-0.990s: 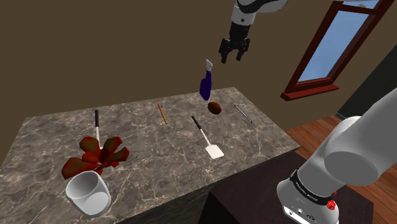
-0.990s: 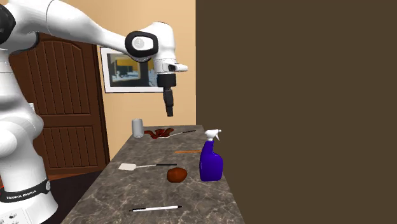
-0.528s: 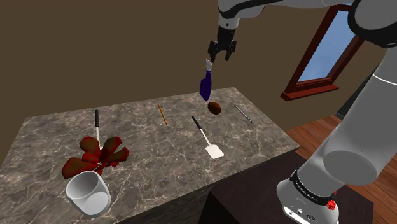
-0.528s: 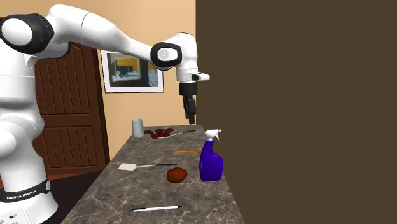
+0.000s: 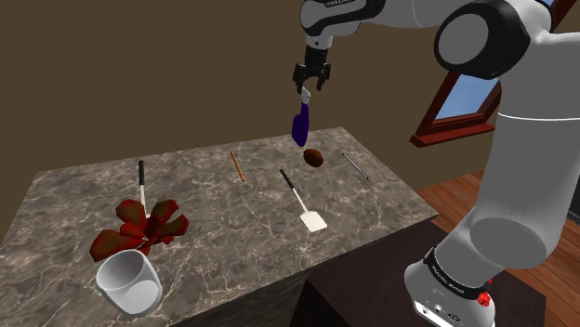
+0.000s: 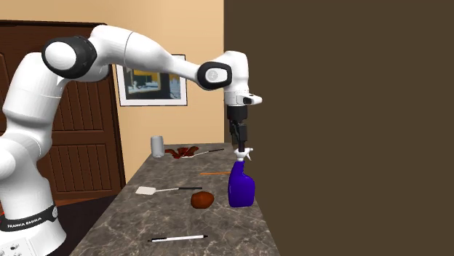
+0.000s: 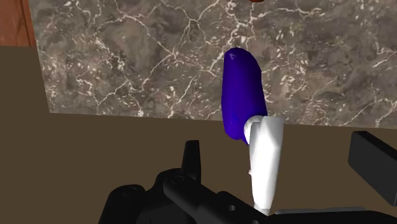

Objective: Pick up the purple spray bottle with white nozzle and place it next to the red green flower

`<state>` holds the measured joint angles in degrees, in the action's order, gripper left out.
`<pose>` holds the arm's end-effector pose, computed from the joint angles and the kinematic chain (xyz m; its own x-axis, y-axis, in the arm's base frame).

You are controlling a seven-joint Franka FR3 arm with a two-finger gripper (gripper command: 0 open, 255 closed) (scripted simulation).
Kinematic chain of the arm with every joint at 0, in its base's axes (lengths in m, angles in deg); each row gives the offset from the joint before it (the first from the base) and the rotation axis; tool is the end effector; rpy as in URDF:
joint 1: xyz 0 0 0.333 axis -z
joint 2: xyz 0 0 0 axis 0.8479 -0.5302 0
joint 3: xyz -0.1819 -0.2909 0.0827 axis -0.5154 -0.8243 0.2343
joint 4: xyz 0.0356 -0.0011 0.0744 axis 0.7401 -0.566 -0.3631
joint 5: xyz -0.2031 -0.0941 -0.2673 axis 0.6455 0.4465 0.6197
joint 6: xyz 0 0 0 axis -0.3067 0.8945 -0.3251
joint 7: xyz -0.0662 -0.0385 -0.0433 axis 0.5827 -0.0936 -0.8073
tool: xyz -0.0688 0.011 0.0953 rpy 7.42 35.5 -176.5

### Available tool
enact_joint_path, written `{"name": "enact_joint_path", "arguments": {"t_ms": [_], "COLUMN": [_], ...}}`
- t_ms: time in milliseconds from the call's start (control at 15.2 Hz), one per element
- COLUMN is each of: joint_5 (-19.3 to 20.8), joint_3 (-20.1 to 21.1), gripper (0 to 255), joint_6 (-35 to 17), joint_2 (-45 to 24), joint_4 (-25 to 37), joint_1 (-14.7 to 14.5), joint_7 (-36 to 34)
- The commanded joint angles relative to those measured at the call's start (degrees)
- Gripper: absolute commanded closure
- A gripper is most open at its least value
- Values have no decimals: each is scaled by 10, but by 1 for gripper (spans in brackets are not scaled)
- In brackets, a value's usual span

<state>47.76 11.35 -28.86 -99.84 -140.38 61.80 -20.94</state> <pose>0.6403 -0.1363 0.4890 0.9753 -0.2174 0.0381 -0.2177 -0.9760 0.0032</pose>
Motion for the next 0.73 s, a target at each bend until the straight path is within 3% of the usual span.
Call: {"name": "enact_joint_path", "arguments": {"t_ms": [0, 660], "joint_5": [-2, -4], "joint_3": [1, 2], "gripper": [0, 0], "joint_6": [-10, -41], "joint_2": [-8, -17], "joint_4": [-2, -24], "joint_1": [1, 1], "joint_7": [1, 2]}}
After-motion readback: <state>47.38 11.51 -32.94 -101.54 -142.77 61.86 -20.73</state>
